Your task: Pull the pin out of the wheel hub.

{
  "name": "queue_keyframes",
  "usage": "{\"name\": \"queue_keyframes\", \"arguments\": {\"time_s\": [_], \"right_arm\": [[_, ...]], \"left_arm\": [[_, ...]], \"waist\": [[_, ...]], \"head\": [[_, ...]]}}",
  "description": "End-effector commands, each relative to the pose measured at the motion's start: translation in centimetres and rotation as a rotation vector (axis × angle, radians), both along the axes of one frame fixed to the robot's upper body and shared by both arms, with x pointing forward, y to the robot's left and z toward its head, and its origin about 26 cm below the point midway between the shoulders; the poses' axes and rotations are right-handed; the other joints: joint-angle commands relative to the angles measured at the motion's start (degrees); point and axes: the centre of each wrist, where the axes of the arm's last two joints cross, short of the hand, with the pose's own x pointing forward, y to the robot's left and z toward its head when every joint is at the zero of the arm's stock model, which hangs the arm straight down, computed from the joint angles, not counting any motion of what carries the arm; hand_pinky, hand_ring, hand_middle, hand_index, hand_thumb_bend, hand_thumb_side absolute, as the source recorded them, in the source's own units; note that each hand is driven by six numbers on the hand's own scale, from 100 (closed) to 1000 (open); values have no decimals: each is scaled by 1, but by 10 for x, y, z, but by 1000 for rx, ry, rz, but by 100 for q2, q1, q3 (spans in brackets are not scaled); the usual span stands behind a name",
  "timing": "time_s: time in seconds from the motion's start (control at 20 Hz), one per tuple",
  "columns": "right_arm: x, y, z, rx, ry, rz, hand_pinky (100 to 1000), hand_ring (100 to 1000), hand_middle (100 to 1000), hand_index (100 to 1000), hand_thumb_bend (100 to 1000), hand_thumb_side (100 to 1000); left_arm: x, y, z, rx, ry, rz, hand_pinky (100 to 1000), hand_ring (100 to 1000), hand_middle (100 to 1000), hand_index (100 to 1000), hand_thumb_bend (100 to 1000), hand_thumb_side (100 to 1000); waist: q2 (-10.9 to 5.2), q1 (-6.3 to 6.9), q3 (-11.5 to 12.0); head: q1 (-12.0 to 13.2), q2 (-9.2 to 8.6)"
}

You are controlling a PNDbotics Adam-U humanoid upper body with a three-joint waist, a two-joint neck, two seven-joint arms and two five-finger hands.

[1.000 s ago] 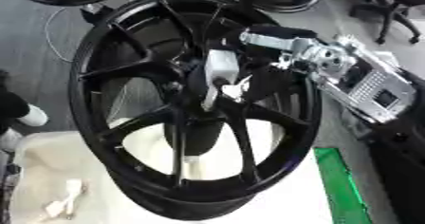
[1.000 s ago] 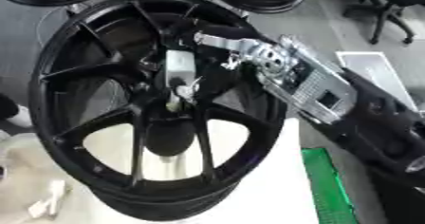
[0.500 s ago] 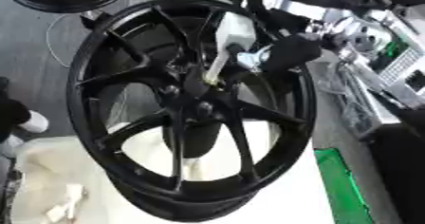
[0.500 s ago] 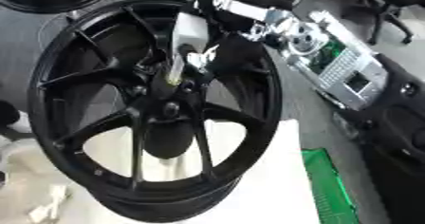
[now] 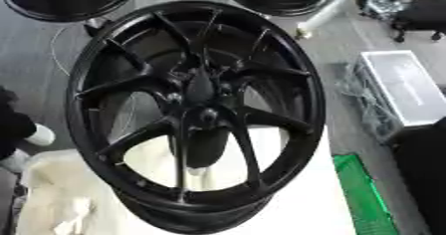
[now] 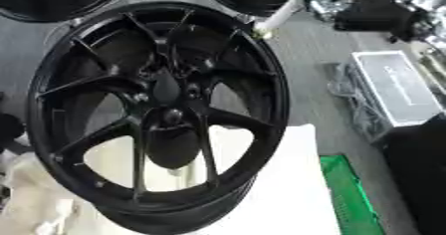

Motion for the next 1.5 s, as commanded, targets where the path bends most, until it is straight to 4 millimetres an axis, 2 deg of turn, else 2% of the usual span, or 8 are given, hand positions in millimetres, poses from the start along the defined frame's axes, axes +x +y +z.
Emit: {"name": "queue_keyframes", "arguments": {"time_s": [0.05, 0.3, 0.35, 0.4, 0.55, 0.7, 0.95, 1.5], "right_arm": [[-15, -17, -15, 41, -103, -152, 655, 715, 330, 522, 100, 280], [-49, -30, -88, 3, -75, -450, 663, 733, 400, 579, 100, 231], [-54, -29, -99, -12, -55, -499, 664, 740, 414, 596, 100, 100], [-60, -28, -109, -24, -34, -547, 666, 742, 418, 601, 100, 263], [-72, -26, -129, -63, 10, -654, 686, 774, 474, 667, 100, 283], [-80, -24, -141, -108, 54, -723, 712, 827, 602, 785, 100, 296], [-89, -24, -152, -155, 128, -796, 780, 960, 838, 915, 100, 198], [-96, -23, -160, -165, 208, -976, 818, 998, 892, 970, 100, 178]], "left_arm": [[-1, 1, 8, 8, -30, 2, 600, 800, 736, 742, 100, 797], [3, -4, 12, 1, -44, -33, 599, 798, 734, 742, 100, 796], [4, -6, 13, 0, -45, -43, 599, 798, 734, 742, 100, 776], [5, -7, 13, -2, -48, -53, 599, 798, 734, 742, 100, 793], [6, -10, 15, -8, -53, -70, 599, 798, 734, 742, 100, 790], [6, -10, 14, -13, -53, -71, 599, 798, 735, 742, 100, 789], [5, -10, 14, -21, -55, -68, 600, 799, 735, 742, 100, 789], [5, -9, 12, -23, -49, -66, 600, 801, 737, 743, 100, 793]], "waist": [[-54, 42, -91], [-12, 145, -223], [-7, 158, -234], [-5, 172, -244], [-18, 213, -260], [-44, 241, -278], [-70, 262, -269], [-72, 242, -285]], "head": [[202, -7], [332, -7], [330, -7], [333, -7], [381, -7], [428, -7], [581, -7], [685, -7]]}}
